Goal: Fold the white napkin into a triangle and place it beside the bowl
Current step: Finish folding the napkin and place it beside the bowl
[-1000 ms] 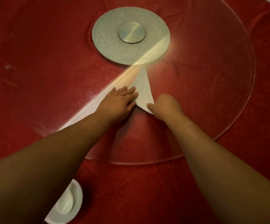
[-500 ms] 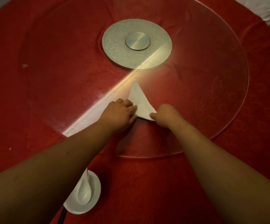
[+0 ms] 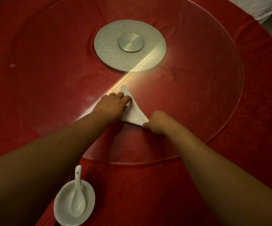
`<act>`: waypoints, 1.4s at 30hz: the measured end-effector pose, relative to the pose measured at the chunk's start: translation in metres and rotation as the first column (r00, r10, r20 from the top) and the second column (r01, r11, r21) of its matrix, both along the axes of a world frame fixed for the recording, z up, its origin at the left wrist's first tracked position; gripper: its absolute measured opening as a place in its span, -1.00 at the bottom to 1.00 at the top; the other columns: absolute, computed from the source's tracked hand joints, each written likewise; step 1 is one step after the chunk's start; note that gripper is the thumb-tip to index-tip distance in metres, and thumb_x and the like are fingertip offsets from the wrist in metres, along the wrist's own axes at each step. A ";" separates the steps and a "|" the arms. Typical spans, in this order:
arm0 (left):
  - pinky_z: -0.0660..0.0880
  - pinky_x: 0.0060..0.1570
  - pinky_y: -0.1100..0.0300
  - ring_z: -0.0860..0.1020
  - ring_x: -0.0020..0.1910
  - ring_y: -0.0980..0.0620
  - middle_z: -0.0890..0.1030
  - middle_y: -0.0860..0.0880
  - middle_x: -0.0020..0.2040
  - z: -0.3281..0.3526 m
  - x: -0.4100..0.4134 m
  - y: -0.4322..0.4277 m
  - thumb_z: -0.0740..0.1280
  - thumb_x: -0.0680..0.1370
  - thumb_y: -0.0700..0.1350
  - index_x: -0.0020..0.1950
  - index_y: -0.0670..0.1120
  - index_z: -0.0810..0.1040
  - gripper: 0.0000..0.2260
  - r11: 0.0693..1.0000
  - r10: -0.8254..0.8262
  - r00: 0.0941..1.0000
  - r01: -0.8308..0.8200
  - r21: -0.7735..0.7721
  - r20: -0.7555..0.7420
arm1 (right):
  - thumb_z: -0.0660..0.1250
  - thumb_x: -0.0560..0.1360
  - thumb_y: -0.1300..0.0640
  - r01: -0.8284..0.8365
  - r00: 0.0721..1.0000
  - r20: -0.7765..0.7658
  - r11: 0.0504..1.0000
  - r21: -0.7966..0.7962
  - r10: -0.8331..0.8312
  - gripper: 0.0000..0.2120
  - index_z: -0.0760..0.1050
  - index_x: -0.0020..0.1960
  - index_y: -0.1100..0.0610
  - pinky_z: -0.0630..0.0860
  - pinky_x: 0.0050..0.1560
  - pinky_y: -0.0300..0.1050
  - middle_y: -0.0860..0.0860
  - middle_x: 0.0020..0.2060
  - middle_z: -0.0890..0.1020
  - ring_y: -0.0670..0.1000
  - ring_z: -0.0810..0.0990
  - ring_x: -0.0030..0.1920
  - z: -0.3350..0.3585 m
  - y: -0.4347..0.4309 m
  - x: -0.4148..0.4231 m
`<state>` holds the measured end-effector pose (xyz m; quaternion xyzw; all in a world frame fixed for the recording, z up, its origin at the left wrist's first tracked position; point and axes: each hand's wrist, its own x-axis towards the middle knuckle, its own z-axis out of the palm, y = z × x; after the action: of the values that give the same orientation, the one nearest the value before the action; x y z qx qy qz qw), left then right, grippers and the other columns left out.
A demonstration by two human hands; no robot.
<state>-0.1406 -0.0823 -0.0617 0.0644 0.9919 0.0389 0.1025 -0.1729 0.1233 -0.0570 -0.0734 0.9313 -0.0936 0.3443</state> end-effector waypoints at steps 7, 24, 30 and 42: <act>0.42 0.21 -0.08 0.39 0.36 -0.19 0.44 -0.10 0.39 0.010 -0.037 -0.004 0.31 0.53 0.35 0.51 0.17 0.41 -0.42 0.981 0.141 0.983 -0.122 -0.154 0.116 | 0.40 0.44 0.18 0.159 0.978 0.157 0.978 -0.139 -0.137 -0.81 0.62 -0.14 0.33 0.67 -0.30 0.21 0.27 -0.30 0.69 0.25 0.68 -0.36 0.009 0.016 -0.018; 0.34 -0.40 0.17 0.56 -0.24 -0.01 0.59 0.00 -0.22 -0.003 0.057 0.050 0.40 0.48 0.23 -0.21 -0.02 0.53 -0.67 0.669 0.625 0.687 -0.716 0.199 0.372 | 0.36 0.46 0.20 0.185 0.973 -0.057 0.905 -0.383 -0.223 -0.98 0.56 -0.13 0.11 0.63 0.02 0.02 0.15 -0.10 0.65 0.12 0.61 -0.11 0.012 -0.014 -0.085; 0.29 -0.42 0.19 0.50 -0.33 0.04 0.55 0.04 -0.27 -0.007 0.123 0.077 0.37 0.50 0.24 -0.20 -0.02 0.54 -0.67 0.506 0.711 0.559 -0.828 0.242 0.425 | 0.39 0.47 0.16 0.043 0.994 -0.076 0.932 -0.359 -0.075 -0.82 0.67 0.03 0.19 0.56 0.00 -0.11 0.14 -0.01 0.69 0.13 0.63 0.01 0.010 -0.032 -0.054; 0.58 -0.31 0.10 0.66 -0.44 0.07 0.70 0.01 -0.39 -0.017 0.264 0.108 0.44 0.51 0.27 -0.19 -0.02 0.66 -0.64 0.117 0.605 0.393 -0.905 0.410 0.693 | 0.43 0.49 -0.17 -0.177 0.977 -0.149 0.972 -0.154 0.155 -0.56 0.62 0.03 0.24 0.38 -0.19 -0.09 0.19 -0.02 0.67 0.24 0.64 0.00 0.000 -0.016 0.092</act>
<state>0.1233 0.0261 -0.0788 -0.4342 0.7181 0.5028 0.2074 -0.0812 0.1072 -0.0574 -0.1859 0.9321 -0.1365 0.2793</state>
